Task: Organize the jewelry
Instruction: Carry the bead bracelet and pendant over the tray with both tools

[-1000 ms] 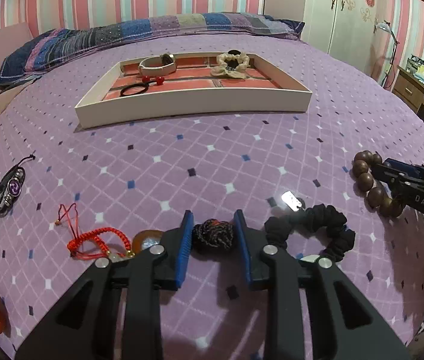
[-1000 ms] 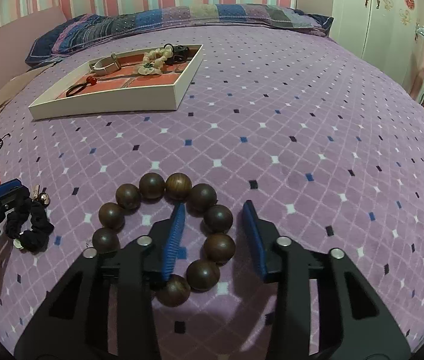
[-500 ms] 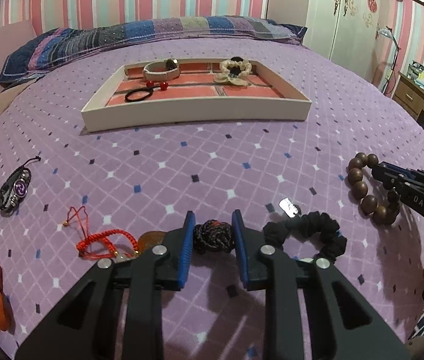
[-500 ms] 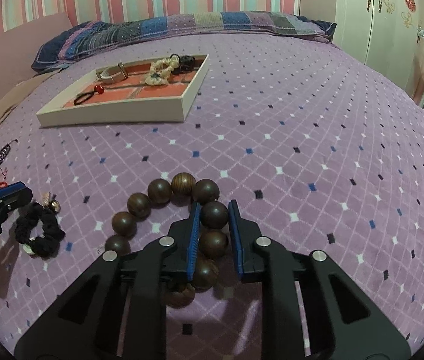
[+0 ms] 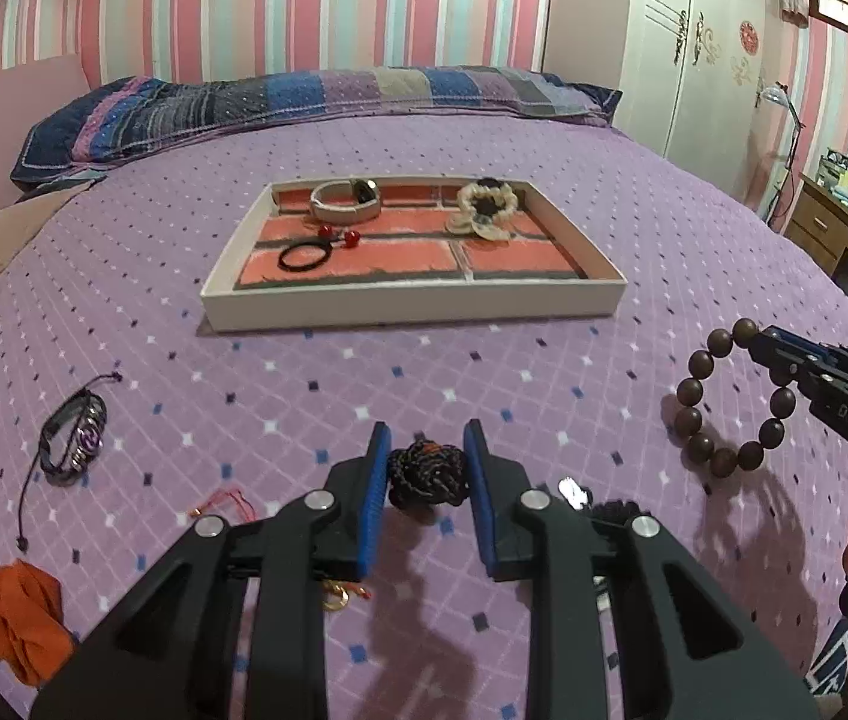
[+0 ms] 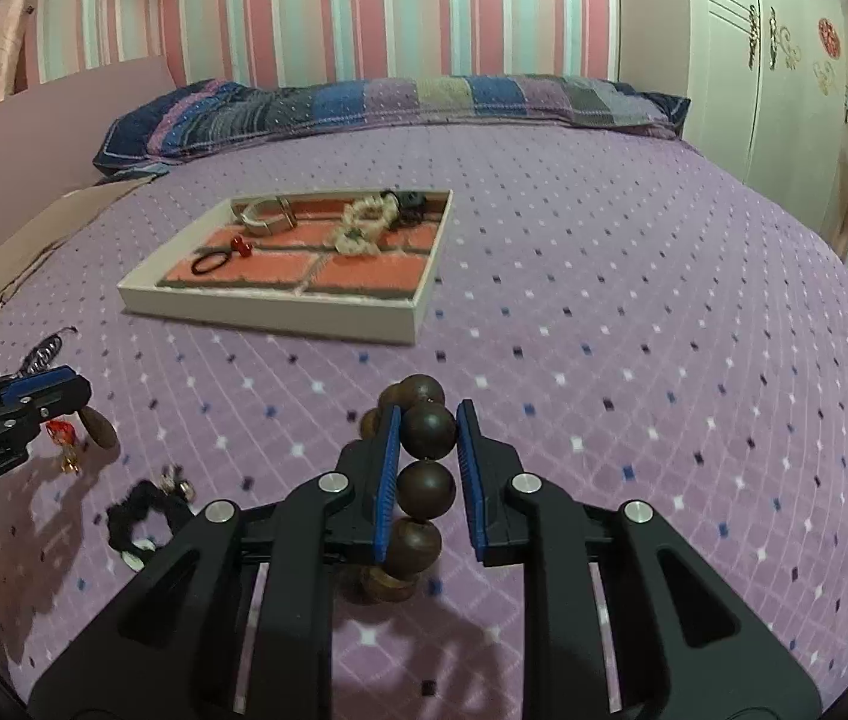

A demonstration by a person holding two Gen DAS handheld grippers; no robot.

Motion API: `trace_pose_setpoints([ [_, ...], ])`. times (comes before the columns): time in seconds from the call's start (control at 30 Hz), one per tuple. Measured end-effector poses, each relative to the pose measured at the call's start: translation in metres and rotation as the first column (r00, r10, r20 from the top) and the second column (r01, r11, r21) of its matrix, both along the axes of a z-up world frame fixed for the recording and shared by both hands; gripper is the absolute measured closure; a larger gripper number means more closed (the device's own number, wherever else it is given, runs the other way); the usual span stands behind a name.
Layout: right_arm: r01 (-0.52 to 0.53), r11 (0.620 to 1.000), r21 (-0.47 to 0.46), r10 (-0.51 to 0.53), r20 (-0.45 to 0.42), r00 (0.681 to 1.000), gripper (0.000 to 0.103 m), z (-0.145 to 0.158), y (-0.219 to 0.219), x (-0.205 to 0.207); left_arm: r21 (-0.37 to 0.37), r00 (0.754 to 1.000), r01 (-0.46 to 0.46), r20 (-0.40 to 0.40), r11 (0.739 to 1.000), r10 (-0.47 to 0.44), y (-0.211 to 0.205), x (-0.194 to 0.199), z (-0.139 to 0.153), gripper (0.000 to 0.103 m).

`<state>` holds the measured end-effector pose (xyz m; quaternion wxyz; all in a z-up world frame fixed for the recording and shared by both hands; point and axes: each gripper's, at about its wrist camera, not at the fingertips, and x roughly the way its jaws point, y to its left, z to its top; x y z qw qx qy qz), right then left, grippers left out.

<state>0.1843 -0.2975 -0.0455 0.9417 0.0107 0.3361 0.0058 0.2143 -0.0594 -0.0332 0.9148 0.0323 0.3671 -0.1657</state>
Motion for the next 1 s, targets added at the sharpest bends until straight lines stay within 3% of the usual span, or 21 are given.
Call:
trace_pose_setpoints([
  [0.67, -0.030, 0.999, -0.016, 0.031, 0.039, 0.999, 0.083, 0.054, 0.024, 0.080, -0.037, 0.998, -0.058, 0.027, 0.998, 0.059, 0.006, 0.079, 0.059, 0.077],
  [1.0, -0.044, 0.999, -0.024, 0.045, 0.036, 0.998, 0.083, 0.067, 0.043, 0.148, -0.019, 0.995, -0.096, 0.007, 0.995, 0.096, 0.002, 0.140, 0.058, 0.077],
])
